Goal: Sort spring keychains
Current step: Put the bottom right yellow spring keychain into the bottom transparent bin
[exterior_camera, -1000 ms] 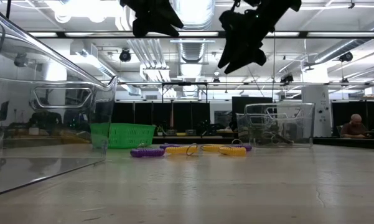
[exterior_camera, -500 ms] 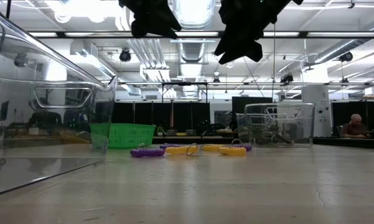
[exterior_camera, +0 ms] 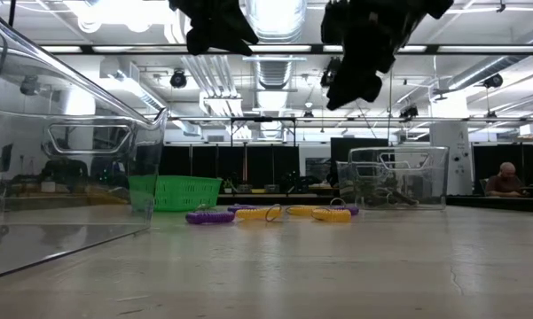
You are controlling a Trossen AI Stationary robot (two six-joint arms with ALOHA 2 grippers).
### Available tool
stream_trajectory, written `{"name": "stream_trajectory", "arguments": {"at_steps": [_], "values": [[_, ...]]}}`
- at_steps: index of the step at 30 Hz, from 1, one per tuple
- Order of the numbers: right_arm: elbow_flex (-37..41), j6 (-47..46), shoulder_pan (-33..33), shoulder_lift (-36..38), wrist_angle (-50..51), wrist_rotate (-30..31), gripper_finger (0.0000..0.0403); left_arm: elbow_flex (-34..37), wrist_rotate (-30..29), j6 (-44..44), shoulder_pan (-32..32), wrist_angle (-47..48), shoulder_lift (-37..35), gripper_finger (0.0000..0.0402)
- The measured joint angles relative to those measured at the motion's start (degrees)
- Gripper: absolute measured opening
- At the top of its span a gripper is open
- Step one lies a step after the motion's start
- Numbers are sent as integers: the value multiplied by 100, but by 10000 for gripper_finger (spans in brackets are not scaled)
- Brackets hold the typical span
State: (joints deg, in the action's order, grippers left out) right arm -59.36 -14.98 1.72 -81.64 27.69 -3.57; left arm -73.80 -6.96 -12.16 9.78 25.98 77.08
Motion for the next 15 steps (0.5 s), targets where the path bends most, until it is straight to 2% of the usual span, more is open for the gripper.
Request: {"name": "stream_trajectory", "arguments": {"at_steps": [5,9,15], "values": [[275,-111,-12,-4,-162,4,145,0,0,-68,0,20,0,151],[363,-640,-12,-266,-215,-4,146,57,0,-106,0,37,0,151],[225,-981,-69,-974,-324,-533,146,197,2,-183,0,96,0,151]]}}
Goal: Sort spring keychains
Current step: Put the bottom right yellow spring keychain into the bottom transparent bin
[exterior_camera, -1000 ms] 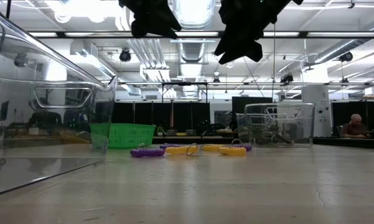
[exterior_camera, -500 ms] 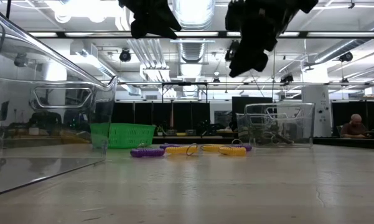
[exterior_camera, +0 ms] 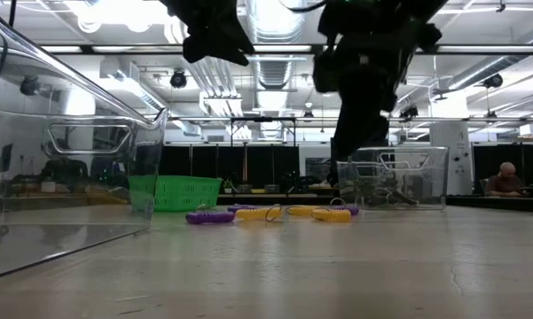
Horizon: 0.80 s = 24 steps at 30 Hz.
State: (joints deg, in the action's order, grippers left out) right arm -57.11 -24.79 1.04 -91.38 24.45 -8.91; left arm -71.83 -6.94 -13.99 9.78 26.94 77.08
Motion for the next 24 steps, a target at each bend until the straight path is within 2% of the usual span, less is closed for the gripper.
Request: {"name": "stream_trajectory", "arguments": {"at_steps": [10,16,24], "values": [[-606,394,-30,-1013,119,-33,134,0,-1,-10,0,109,-7,151],[-948,634,-28,-1527,707,-22,132,0,-2,-16,0,113,-7,151],[-953,724,-30,-1763,806,-17,137,0,0,-18,0,114,-7,151]]}}
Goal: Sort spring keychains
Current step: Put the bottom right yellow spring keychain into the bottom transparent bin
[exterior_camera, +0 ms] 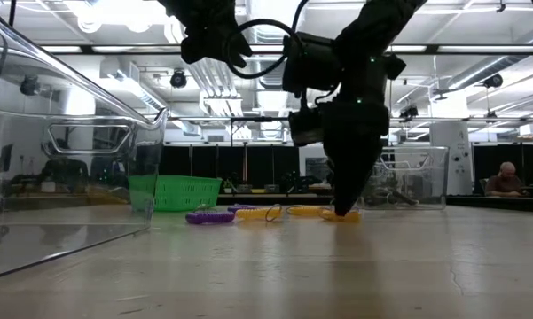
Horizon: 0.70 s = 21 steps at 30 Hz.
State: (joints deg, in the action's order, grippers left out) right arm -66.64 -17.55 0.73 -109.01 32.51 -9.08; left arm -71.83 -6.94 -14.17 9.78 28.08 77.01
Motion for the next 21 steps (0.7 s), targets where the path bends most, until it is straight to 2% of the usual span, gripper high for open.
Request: {"name": "stream_trajectory", "arguments": {"at_steps": [8,11,15,21], "values": [[-160,301,-15,-305,150,-5,118,0,0,-2,0,0,0,151],[-244,277,-13,-339,240,3,86,0,0,-23,0,0,0,151],[-395,286,-5,-352,382,17,24,0,0,-96,0,0,0,151],[-613,203,2,-344,381,-118,12,0,0,-98,0,0,0,151]]}}
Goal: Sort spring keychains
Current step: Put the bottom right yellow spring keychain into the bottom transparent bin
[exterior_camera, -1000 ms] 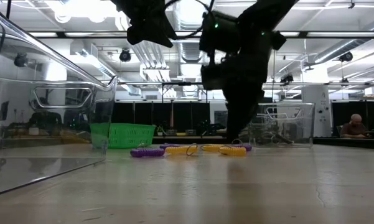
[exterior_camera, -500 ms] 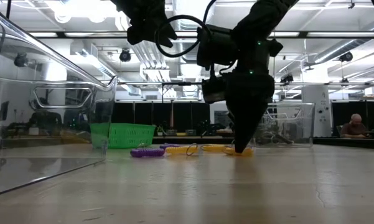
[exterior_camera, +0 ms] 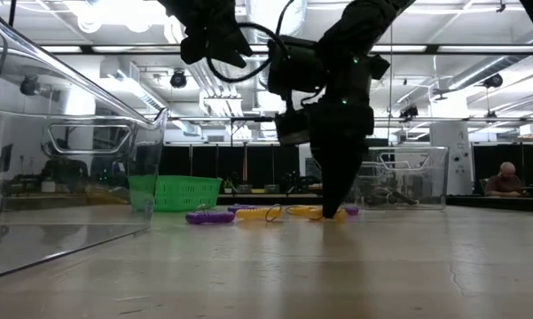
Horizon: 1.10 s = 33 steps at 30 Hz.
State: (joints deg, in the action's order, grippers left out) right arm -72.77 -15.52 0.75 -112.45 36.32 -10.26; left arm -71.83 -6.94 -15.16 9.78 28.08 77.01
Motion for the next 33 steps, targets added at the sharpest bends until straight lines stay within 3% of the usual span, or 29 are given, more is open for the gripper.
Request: {"name": "stream_trajectory", "arguments": {"at_steps": [14,28,33], "values": [[-797,-47,0,429,347,-164,9,0,-2,34,0,86,0,151],[-1714,457,209,987,686,-845,8,4,1,1312,0,429,-65,151],[-1734,630,365,1294,741,-1153,8,4,298,1757,-11,489,-330,151]]}}
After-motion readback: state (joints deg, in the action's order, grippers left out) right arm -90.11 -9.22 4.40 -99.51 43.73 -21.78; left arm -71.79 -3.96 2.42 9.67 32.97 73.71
